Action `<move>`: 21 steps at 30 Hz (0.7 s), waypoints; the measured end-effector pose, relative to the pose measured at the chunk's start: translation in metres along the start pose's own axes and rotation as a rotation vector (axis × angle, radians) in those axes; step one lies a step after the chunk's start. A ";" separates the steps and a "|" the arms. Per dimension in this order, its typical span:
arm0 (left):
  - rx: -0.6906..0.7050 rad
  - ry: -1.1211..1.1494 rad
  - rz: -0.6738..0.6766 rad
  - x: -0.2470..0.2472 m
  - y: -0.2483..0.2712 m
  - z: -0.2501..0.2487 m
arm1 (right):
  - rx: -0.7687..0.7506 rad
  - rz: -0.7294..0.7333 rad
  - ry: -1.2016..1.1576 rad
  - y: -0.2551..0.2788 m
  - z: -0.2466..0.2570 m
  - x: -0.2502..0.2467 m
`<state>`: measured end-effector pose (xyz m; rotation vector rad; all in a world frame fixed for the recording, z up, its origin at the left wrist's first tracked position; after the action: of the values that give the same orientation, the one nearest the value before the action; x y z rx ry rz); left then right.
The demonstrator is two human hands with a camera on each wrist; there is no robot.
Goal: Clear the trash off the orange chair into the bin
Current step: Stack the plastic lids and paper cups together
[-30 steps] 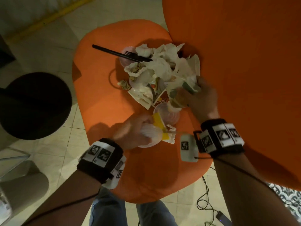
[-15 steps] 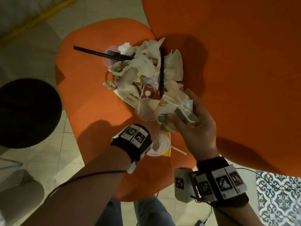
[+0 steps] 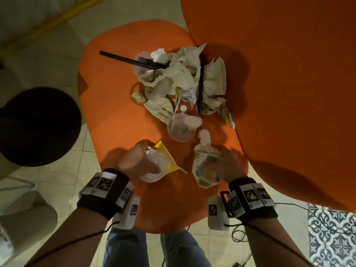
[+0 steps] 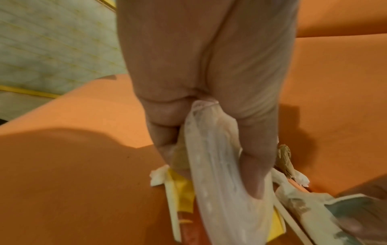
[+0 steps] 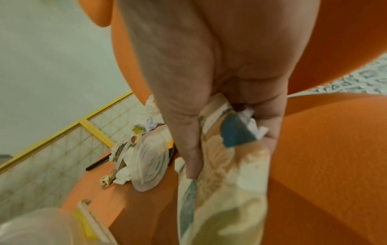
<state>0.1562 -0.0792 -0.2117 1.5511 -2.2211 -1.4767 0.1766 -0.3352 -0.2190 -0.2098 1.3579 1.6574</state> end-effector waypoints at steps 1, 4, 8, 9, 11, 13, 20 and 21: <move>-0.001 0.015 -0.029 -0.003 0.002 0.003 | 0.002 -0.005 0.000 0.000 0.002 0.001; 0.028 0.079 -0.059 -0.004 0.005 0.005 | 0.004 0.035 0.013 0.005 0.009 0.004; 0.030 0.206 -0.112 -0.011 0.009 0.015 | 0.045 0.167 -0.037 0.009 0.010 0.012; 0.021 0.255 -0.124 -0.013 0.010 0.020 | 0.044 0.176 -0.045 0.010 0.012 0.013; 0.021 0.378 -0.144 -0.017 0.014 0.031 | 0.012 0.165 -0.089 0.013 0.022 0.014; 0.010 0.493 -0.183 -0.024 0.020 0.044 | -0.028 0.143 -0.170 0.019 0.035 0.017; 0.052 0.707 -0.326 -0.055 0.054 0.097 | -0.265 0.090 -0.105 0.042 0.116 0.044; 0.055 0.725 -0.343 -0.060 0.060 0.106 | -0.316 0.088 -0.065 0.047 0.133 0.050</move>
<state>0.0886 0.0381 -0.2000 2.1177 -1.6362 -0.6997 0.1693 -0.1936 -0.1708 -0.2805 1.0647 1.9329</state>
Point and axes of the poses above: each hand's wrist, its own y-axis away from the middle knuckle, its own x-axis out of the palm, z = x × y, the point moved 9 cm from there along -y, towards the middle knuckle, and after that the axes turned 4 degrees about y, right-handed, at the moved point
